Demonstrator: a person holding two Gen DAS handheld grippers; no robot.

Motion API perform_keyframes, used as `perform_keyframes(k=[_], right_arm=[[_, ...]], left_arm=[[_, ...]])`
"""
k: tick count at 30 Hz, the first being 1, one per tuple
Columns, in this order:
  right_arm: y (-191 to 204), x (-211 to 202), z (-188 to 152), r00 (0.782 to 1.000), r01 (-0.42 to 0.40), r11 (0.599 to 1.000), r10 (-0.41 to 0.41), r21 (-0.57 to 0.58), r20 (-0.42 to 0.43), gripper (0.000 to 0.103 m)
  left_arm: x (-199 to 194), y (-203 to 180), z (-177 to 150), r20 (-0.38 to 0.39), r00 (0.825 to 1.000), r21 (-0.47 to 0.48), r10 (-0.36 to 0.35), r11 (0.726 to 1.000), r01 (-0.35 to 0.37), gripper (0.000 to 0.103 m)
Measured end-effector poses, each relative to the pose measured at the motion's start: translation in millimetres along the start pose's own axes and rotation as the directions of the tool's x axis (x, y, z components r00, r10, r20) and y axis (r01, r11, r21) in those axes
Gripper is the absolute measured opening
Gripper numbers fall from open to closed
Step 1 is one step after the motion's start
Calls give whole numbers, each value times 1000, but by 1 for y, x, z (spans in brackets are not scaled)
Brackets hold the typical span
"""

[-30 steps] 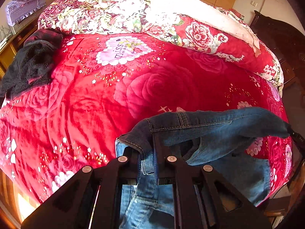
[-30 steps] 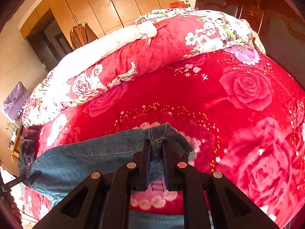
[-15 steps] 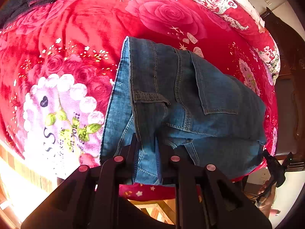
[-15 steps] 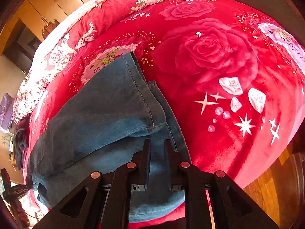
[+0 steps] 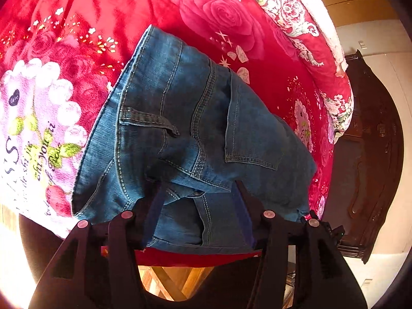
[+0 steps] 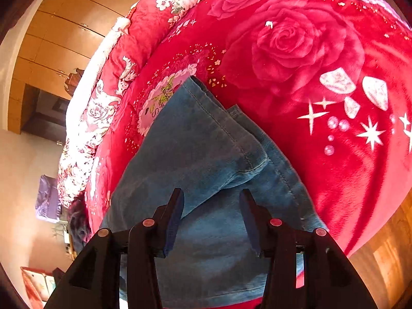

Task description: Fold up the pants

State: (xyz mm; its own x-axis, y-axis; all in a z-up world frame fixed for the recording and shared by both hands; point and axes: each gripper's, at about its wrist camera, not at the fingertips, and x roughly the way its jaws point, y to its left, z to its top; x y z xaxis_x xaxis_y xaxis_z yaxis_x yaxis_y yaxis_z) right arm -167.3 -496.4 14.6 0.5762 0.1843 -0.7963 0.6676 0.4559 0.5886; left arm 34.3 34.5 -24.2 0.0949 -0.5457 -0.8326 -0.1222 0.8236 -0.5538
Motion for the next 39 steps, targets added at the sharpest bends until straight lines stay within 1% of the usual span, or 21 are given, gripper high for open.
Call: perform_keyframes(k=[4,10,11,12,13,14,15,19,20,22,23,24,26,29,32,34,35,36,37,38,39], right_arm=[[-1,18,4,998,-50,995,53,83,-26,47],[-1,40,9,997,-49,987,56,151,-46,47],[0,42,10,997,-51,988,58,146,-48,45],[1,42,9,998,-42,990,49,131,-46,38],[4,42,10,998,-28,993,33,111,-46,22],[6,42,10,999,-20,996,25,92,-47,14],[8,41,10,999,-21,997,24,80,-43,9],[15,36,9,998,-33,998,36,54,-51,13],[16,35,8,998,-28,999,30,43,-52,13],[18,33,7,998,-20,1000,21,20,-56,14],[17,33,7,998,-16,1000,17,17,-58,15],[16,34,7,998,-12,1000,13,21,-60,18],[13,37,8,998,-3,999,6,34,-66,23],[10,40,9,998,-3,997,8,75,-65,28],[10,41,10,998,-1,996,6,84,-58,32],[11,42,11,998,10,997,-6,82,-58,32],[11,42,12,998,14,996,-9,84,-59,32],[11,43,13,998,18,996,-13,87,-59,32],[12,45,14,998,23,996,-18,87,-63,32],[13,46,15,997,31,996,-26,84,-66,32],[14,48,17,997,39,997,-34,71,-69,32]], left_arm=[[12,3,12,-14,1000,-69,-15,998,14,52],[33,5,26,-60,998,-111,20,993,-26,51],[35,4,27,-67,997,-101,35,994,-42,49],[36,2,28,-69,996,-87,53,994,-59,39],[37,0,28,-71,995,-72,76,994,-81,32],[37,0,28,-77,994,-63,84,994,-89,24],[36,1,28,-87,994,-69,70,995,-76,24],[2,13,17,-58,998,-84,-13,996,8,24],[-9,18,12,-40,999,-88,-23,996,19,27],[-24,31,7,-14,999,-111,-34,993,32,45],[-29,38,5,3,999,-130,-38,991,38,58],[-32,44,6,18,999,-148,-28,989,30,61],[-30,55,11,24,1000,-184,-9,983,13,61],[-16,64,15,-12,999,-248,-47,968,43,61],[-3,54,17,-44,998,-226,-49,973,38,61],[0,41,22,-36,999,-192,-32,981,25,60],[0,36,25,-25,999,-174,-20,985,15,59],[0,31,28,-11,1000,-157,-9,988,7,50],[0,27,33,-2,1000,-132,6,991,-6,39],[2,21,38,-2,999,-99,33,995,-33,12],[4,16,43,-7,998,-61,55,997,-55,8]])
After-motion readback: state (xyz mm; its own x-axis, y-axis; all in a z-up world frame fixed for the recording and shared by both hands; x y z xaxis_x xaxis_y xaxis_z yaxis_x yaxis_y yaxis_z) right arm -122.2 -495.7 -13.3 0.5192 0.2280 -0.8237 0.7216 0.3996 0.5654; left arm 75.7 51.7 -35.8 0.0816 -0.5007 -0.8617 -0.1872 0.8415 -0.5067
